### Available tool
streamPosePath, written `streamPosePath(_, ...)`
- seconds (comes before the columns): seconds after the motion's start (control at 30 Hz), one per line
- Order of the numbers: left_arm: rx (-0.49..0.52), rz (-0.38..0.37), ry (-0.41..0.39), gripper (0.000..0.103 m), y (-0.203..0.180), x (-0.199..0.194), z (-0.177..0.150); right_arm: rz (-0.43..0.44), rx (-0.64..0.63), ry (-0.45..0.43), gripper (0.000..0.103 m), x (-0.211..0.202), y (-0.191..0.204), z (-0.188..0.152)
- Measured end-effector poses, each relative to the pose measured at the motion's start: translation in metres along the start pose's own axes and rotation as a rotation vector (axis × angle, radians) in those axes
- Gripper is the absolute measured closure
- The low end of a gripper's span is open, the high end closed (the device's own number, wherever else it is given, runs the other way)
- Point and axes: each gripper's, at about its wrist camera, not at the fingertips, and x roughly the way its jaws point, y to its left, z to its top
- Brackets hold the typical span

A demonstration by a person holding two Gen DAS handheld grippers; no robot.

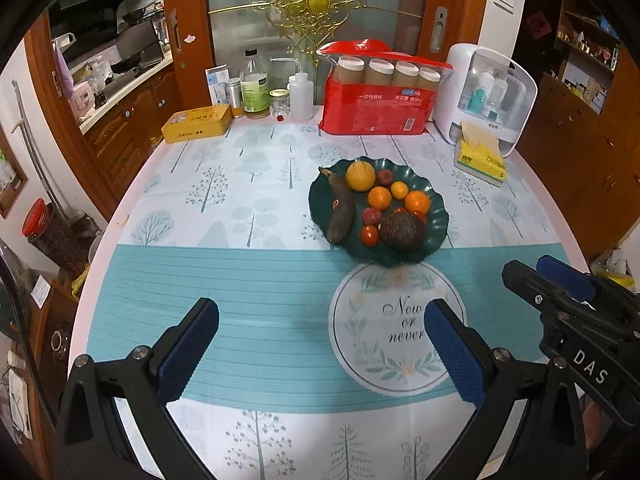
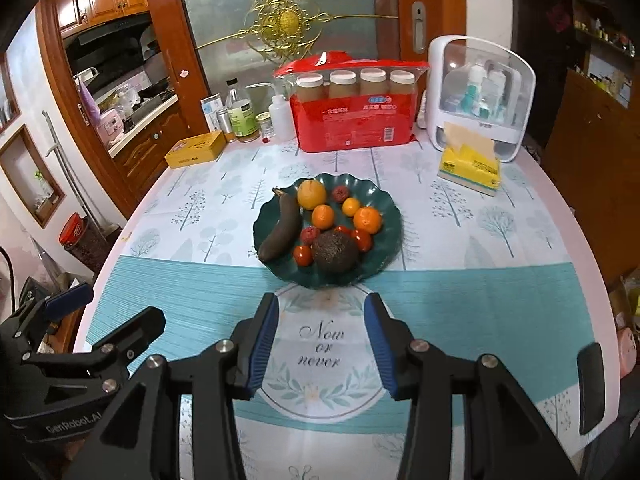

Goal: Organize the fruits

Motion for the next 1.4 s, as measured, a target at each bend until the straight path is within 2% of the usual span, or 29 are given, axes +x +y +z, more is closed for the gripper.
streamPosePath(0.1,0.007,-0.003,0.001,0.001,-0.005,-0.005,-0.007,-0.008,0.014,-0.007,0.049,-0.007,-0.001,-0.007)
streamPosePath(0.7,0.017,0.009,0.017,0.001,-0.013,-0.019,-0.024,-0.051,0.043,0.007,0.049,-0.025,-0.001,-0.031)
streamPosePath(1.4,0.013,0.010,0.042,0.001,-0.013,-0.013,-0.025,-0.058,0.045,0.018,0.049,-0.023,-0.005,-0.035)
